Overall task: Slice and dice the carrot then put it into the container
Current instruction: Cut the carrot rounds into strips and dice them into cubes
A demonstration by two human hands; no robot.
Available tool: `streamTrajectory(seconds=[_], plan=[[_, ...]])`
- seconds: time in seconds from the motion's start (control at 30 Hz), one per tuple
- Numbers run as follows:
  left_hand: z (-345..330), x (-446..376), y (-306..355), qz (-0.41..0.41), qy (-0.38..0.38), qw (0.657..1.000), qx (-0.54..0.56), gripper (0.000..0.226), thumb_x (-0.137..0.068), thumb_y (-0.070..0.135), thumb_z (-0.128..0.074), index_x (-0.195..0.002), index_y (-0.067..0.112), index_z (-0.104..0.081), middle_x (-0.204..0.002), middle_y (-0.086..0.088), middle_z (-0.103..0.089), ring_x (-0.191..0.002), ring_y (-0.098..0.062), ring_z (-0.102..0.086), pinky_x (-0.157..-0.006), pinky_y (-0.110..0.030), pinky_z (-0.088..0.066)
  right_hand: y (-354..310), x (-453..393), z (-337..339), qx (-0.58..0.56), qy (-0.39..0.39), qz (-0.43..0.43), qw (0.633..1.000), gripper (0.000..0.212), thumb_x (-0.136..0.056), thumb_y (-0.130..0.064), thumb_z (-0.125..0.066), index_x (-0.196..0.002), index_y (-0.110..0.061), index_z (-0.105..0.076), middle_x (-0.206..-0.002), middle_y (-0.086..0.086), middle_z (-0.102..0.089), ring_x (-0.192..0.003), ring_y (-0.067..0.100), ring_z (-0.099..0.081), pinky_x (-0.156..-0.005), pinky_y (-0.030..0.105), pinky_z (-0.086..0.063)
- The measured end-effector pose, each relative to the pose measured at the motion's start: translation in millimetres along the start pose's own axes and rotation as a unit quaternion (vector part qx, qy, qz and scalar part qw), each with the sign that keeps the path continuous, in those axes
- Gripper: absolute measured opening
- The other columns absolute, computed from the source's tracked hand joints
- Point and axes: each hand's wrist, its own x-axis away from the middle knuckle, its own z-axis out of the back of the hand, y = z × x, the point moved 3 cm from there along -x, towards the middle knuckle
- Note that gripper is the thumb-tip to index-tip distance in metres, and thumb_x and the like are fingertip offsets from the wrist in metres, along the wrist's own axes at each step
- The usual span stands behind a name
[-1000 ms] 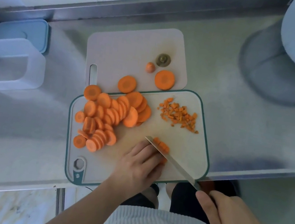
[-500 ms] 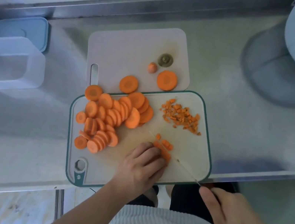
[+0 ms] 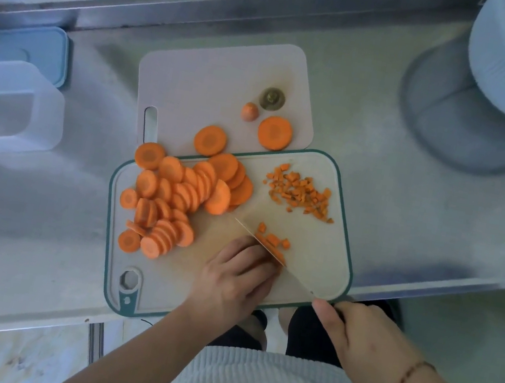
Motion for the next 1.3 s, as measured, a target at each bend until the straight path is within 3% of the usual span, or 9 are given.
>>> streamTrajectory(seconds=[0.13, 0.3, 0.53, 0.63, 0.73, 0.83, 1.03, 1.13, 1.3], plan=[[0.7, -1.7, 0.6, -0.006, -0.002, 1.0, 0.004, 0.007, -0.091, 0.01, -0.075, -0.096, 0.005, -0.078, -0.105, -0.009, -0.072, -0.104, -0.031, -0.066, -0.101, -0.032, -0.05, -4.0, -8.0, 1.9, -0.017, -0.009, 0.017, 1.0, 0.072, -0.077, -0.077, -0.004, -0.063, -0.021, -0.048, -0.057, -0.002, -0.049, -0.054, 0.014, -0.048, -0.064, 0.038, -0.05], [-0.6, -1.0, 2.8, 0.0, -0.002, 1.0, 0.001, 0.007, -0.091, 0.01, -0.076, -0.096, 0.005, -0.078, -0.104, -0.01, -0.071, -0.102, -0.032, -0.065, -0.095, -0.037, -0.053, -15.0, -27.0, 0.0, -0.02, 0.036, 0.07, 0.997, 0.081, -0.077, -0.081, -0.006, -0.067, -0.015, -0.052, -0.063, 0.004, -0.057, -0.06, 0.02, -0.057, -0.063, 0.041, -0.052], [0.9, 4.6, 4.2, -0.004, 0.006, 1.0, -0.006, 0.009, -0.085, 0.007, -0.078, -0.092, 0.003, -0.076, -0.101, -0.013, -0.07, -0.099, -0.034, -0.064, -0.096, -0.038, -0.052, 9.1, 4.7, 3.2, -0.058, 0.057, 0.075, 0.994, 0.061, -0.083, -0.071, -0.016, -0.053, -0.026, -0.044, -0.051, -0.008, -0.051, -0.052, 0.009, -0.048, -0.054, 0.023, -0.038], [2.7, 7.7, 4.3, -0.013, 0.006, 1.0, -0.002, 0.009, -0.084, 0.002, -0.077, -0.093, 0.002, -0.076, -0.103, -0.012, -0.071, -0.102, -0.034, -0.064, -0.098, -0.035, -0.051, 12.1, 14.3, 0.9, -0.054, 0.042, 0.063, 0.996, 0.062, -0.083, -0.073, -0.015, -0.055, -0.034, -0.054, -0.049, -0.001, -0.046, -0.049, 0.01, -0.045, -0.056, 0.027, -0.042], [1.6, 8.5, 1.4, -0.017, 0.008, 1.0, 0.006, 0.007, -0.09, 0.005, -0.072, -0.094, 0.002, -0.076, -0.104, -0.011, -0.071, -0.104, -0.032, -0.063, -0.1, -0.033, -0.05, 15.0, 15.3, -3.2, -0.041, 0.025, 0.035, 0.998, 0.07, -0.079, -0.081, -0.008, -0.054, -0.025, -0.042, -0.047, -0.003, -0.042, -0.047, 0.011, -0.042, -0.056, 0.033, -0.044], [0.2, 6.9, 0.1, -0.004, 0.015, 1.0, 0.02, 0.011, -0.093, 0.008, -0.068, -0.094, 0.003, -0.078, -0.104, -0.01, -0.072, -0.106, -0.031, -0.063, -0.1, -0.034, -0.051, 5.7, 9.4, -3.2, -0.015, 0.012, 0.016, 1.0, 0.069, -0.078, -0.077, -0.006, -0.06, -0.023, -0.046, -0.051, -0.001, -0.046, -0.05, 0.013, -0.046, -0.061, 0.035, -0.048], [0.2, 5.6, -2.6, 0.006, 0.009, 1.0, 0.025, 0.006, -0.089, 0.006, -0.074, -0.093, 0.003, -0.078, -0.104, -0.009, -0.073, -0.105, -0.031, -0.065, -0.095, -0.035, -0.054, -21.6, -22.9, -2.8, -0.008, 0.016, 0.063, 0.998, 0.074, -0.076, -0.08, -0.007, -0.062, -0.019, -0.047, -0.057, -0.001, -0.051, -0.053, 0.015, -0.05, -0.06, 0.038, -0.05], [-0.6, 9.2, -1.7, -0.003, 0.011, 1.0, 0.025, 0.009, -0.094, 0.007, -0.069, -0.091, 0.002, -0.076, -0.099, -0.009, -0.071, -0.097, -0.03, -0.065, -0.091, -0.037, -0.054, -9.8, -13.8, 7.5, -0.032, 0.021, 0.067, 0.997, 0.067, -0.08, -0.075, -0.015, -0.053, -0.024, -0.047, -0.048, -0.003, -0.044, -0.047, 0.01, -0.043, -0.052, 0.025, -0.04], [-2.0, 11.9, -2.8, -0.007, 0.02, 1.0, 0.016, 0.01, -0.094, 0.008, -0.069, -0.089, 0.002, -0.075, -0.094, -0.009, -0.071, -0.089, -0.029, -0.066, -0.084, -0.037, -0.055, 12.6, 13.1, 4.4, -0.044, 0.015, 0.047, 0.998, 0.069, -0.081, -0.079, -0.013, -0.054, -0.019, -0.035, -0.048, -0.003, -0.039, -0.047, 0.011, -0.037, -0.051, 0.023, -0.033]])
